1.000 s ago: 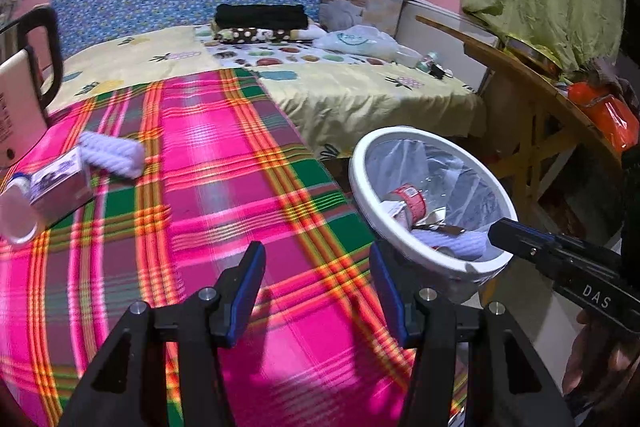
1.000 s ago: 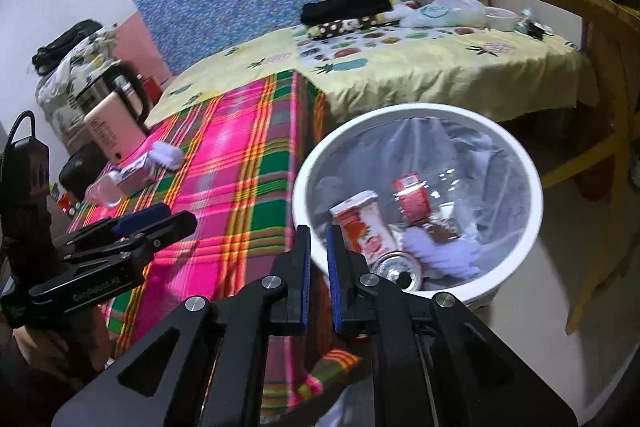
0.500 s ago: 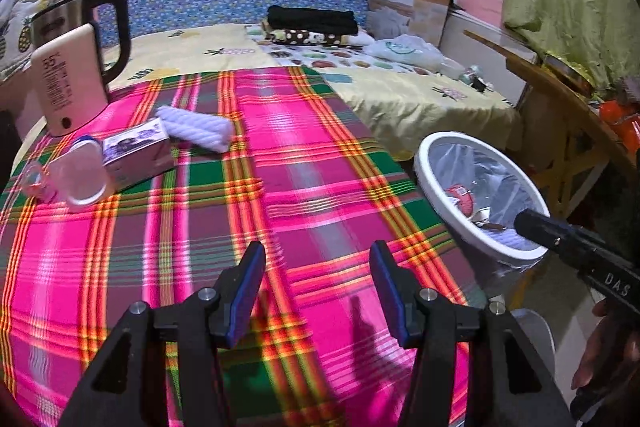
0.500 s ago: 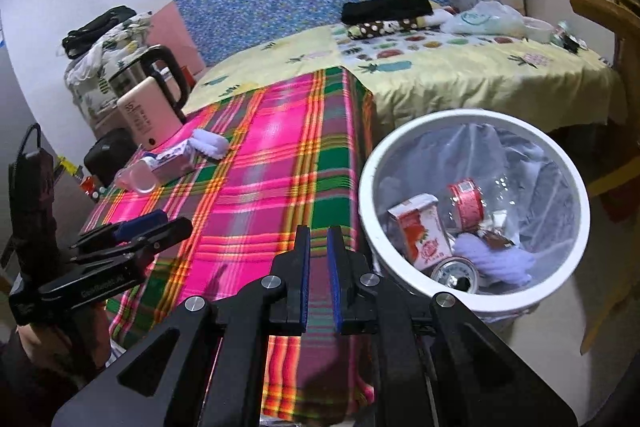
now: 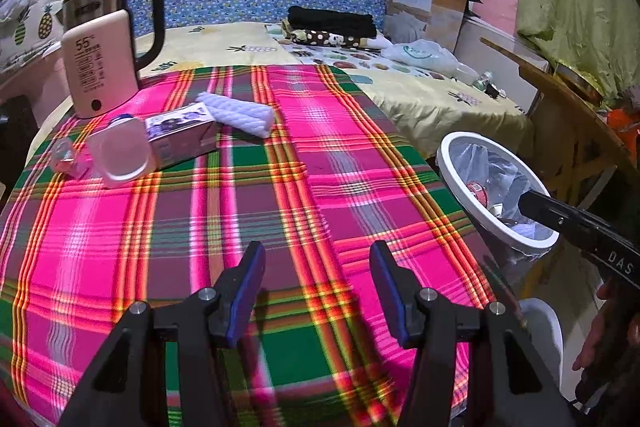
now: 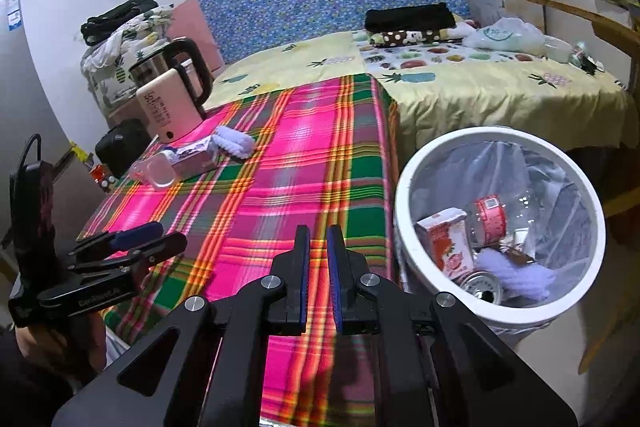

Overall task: Collect trash
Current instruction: 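Move both tools back over the table toward the yogurt cup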

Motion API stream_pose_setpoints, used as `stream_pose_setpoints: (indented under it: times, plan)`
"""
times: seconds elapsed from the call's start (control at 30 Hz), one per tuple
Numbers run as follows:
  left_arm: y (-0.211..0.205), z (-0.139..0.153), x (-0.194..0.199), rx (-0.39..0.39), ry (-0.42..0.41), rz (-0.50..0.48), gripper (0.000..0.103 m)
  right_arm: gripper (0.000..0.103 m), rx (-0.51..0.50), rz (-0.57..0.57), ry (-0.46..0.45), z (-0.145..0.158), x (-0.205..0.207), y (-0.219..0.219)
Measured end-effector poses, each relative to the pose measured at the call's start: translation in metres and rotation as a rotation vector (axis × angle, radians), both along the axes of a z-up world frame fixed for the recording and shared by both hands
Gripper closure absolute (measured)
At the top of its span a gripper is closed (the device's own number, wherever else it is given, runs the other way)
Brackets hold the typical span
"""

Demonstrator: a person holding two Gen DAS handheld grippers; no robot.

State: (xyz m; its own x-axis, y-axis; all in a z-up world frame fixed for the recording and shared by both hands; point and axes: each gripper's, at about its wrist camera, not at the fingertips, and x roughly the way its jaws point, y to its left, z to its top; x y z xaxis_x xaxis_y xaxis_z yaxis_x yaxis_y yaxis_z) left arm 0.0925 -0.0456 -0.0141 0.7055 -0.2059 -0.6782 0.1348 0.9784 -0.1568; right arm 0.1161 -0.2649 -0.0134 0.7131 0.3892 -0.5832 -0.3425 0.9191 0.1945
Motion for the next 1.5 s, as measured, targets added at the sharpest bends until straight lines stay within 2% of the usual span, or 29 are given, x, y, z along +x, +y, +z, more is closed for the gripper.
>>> stream_pose_setpoints:
  times: [0.1, 0.33, 0.53, 0.8, 1.2, 1.4, 1.5]
  plan:
    - [0.010, 0.003, -0.004, -0.009, -0.008, 0.016, 0.037, 0.094, -0.009, 0.013, -0.002, 0.000, -0.002, 0.006]
    - [0.030, 0.008, -0.014, -0.013, -0.035, 0.065, 0.033, 0.094, -0.020, 0.056, 0.006, 0.000, -0.005, 0.021]
    - [0.047, 0.008, -0.019, -0.030, -0.040, 0.098, 0.033, 0.094, 0.025, 0.092, 0.032, 0.001, -0.004, 0.029]
    - [0.066, 0.009, -0.022, -0.043, -0.047, 0.142, 0.032, 0.094, -0.007, 0.113, -0.005, 0.007, -0.007, 0.045]
    - [0.088, 0.007, -0.021, -0.043, -0.044, 0.183, 0.028, 0.094, -0.050, 0.148, 0.016, 0.001, -0.002, 0.066]
    - [0.095, 0.005, -0.019, -0.045, -0.043, 0.198, 0.027, 0.093, -0.050, 0.154, 0.039, -0.004, 0.002, 0.071]
    - [0.097, 0.005, -0.018, -0.044, -0.044, 0.203, 0.027, 0.093, -0.011, 0.160, 0.100, -0.004, 0.005, 0.069]
